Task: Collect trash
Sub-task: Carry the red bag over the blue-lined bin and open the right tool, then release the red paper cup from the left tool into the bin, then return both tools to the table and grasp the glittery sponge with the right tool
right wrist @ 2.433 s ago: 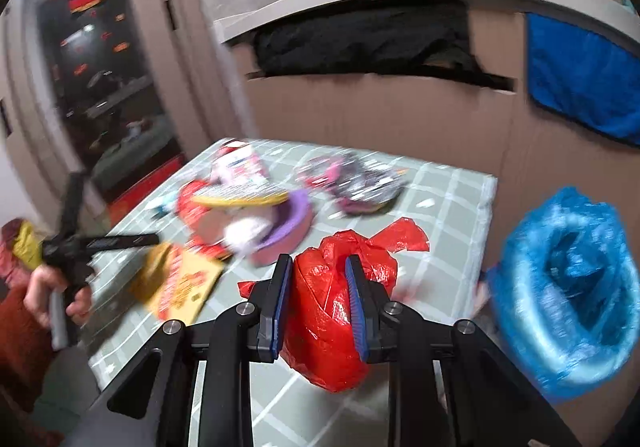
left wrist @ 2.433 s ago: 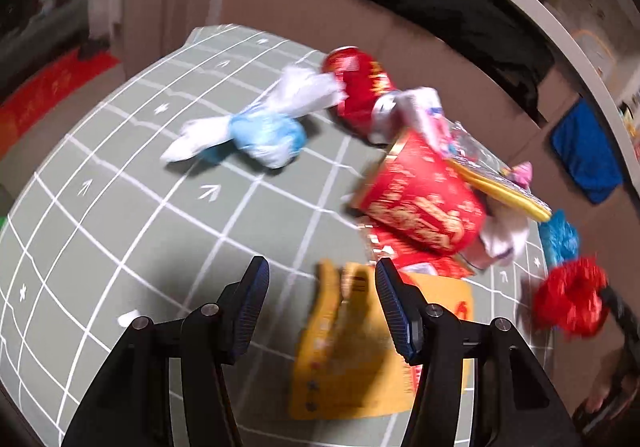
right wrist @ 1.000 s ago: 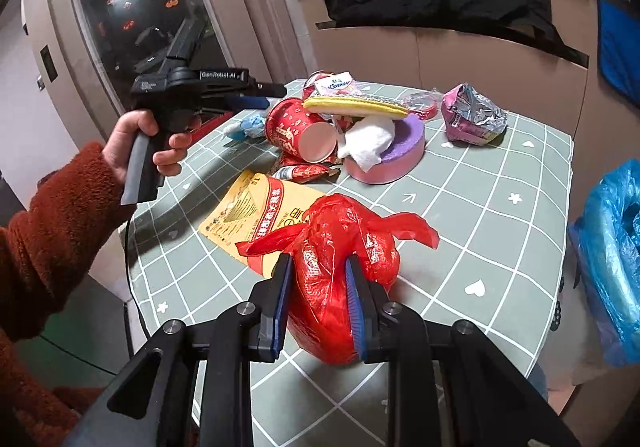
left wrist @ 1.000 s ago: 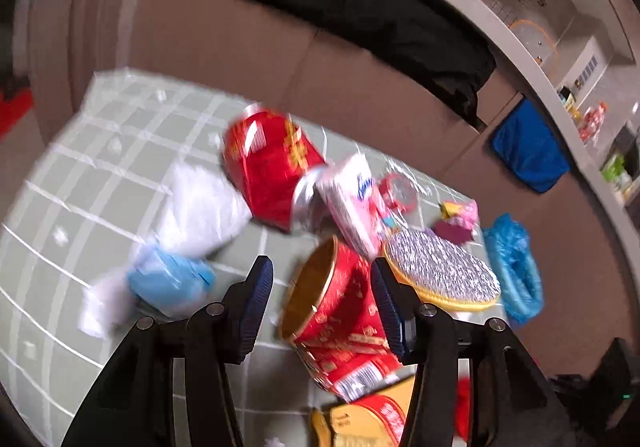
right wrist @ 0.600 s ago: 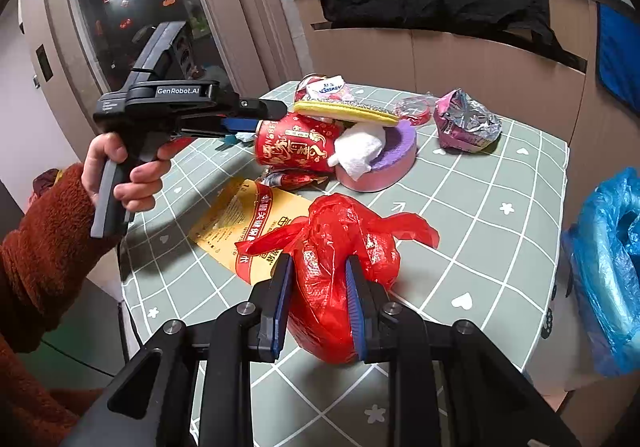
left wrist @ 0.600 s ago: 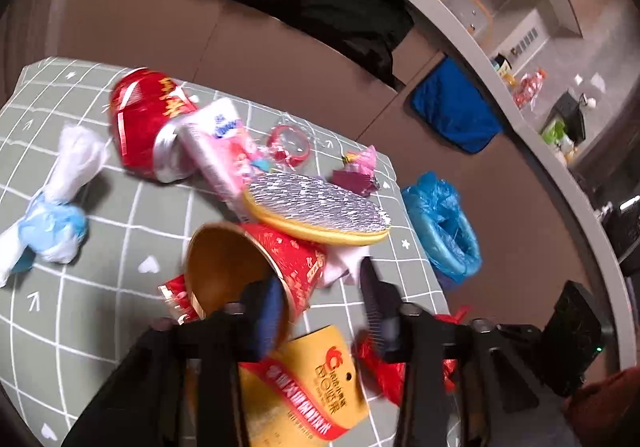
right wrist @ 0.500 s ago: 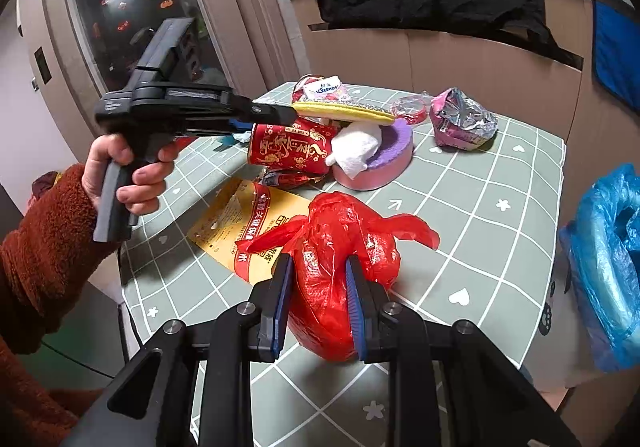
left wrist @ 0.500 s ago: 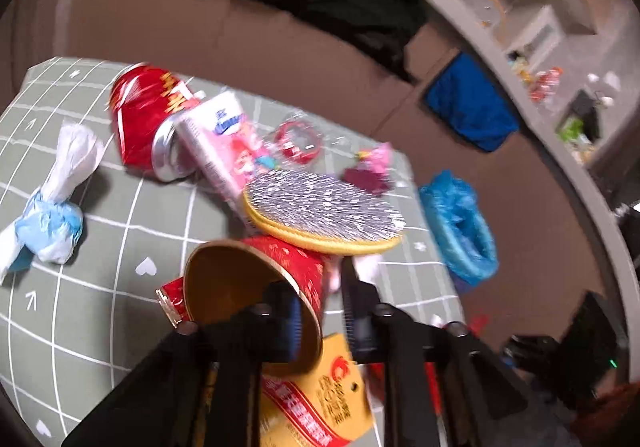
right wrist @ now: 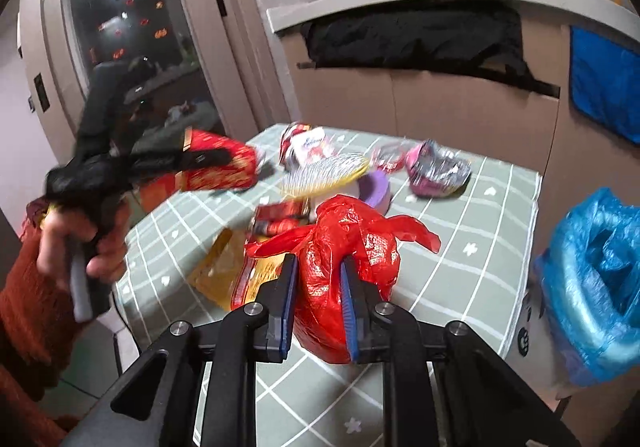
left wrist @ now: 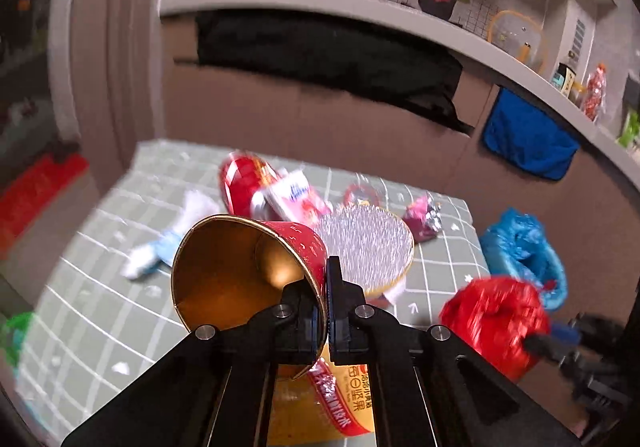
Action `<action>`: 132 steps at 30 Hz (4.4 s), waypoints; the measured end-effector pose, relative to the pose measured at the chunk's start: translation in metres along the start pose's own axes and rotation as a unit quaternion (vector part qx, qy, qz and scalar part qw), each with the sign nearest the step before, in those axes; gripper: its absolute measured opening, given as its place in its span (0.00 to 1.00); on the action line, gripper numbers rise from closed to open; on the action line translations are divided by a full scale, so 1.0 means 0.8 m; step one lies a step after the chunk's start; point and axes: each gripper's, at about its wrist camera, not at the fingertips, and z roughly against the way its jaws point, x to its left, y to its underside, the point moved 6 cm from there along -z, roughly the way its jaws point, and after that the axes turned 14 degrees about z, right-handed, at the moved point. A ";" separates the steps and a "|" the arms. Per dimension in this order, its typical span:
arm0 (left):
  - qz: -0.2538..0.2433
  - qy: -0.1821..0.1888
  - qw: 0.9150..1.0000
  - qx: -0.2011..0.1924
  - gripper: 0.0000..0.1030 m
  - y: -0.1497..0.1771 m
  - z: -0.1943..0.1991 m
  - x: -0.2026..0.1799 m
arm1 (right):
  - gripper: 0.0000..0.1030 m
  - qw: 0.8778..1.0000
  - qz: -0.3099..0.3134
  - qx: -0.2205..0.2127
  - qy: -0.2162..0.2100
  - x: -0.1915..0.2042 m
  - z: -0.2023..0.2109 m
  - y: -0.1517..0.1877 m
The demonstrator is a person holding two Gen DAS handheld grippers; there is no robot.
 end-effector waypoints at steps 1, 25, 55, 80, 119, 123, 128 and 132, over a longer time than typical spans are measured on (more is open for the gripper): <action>-0.014 -0.006 1.000 -0.017 0.03 -0.004 0.013 -0.010 | 0.17 1.000 -0.001 -0.007 0.005 -0.005 0.006 -0.008; -0.098 0.084 0.989 -0.070 0.03 0.021 0.008 -0.302 | 0.17 0.973 -0.040 -0.129 0.187 -0.213 0.198 -0.038; -0.121 0.188 0.968 0.115 0.03 0.119 -0.192 -0.471 | 0.17 0.949 -0.174 -0.044 0.259 -0.389 0.184 0.101; -0.079 0.180 0.974 0.109 0.32 0.073 -0.172 -0.399 | 0.36 0.941 -0.203 -0.059 0.264 -0.376 0.195 0.109; 0.083 -0.019 0.996 0.021 0.32 0.020 -0.041 0.102 | 0.36 0.999 0.032 0.038 0.019 -0.055 -0.131 -0.086; 0.097 -0.028 0.995 0.019 0.32 0.024 -0.033 0.127 | 0.35 0.997 0.009 0.072 0.013 -0.050 -0.181 -0.085; 0.114 -0.034 0.993 0.023 0.32 0.029 -0.030 0.150 | 0.35 0.995 -0.012 0.094 0.008 -0.046 -0.211 -0.076; 0.118 -0.032 0.992 0.030 0.32 0.036 -0.034 0.152 | 0.16 0.996 -0.013 0.086 -0.034 -0.028 -0.202 -0.081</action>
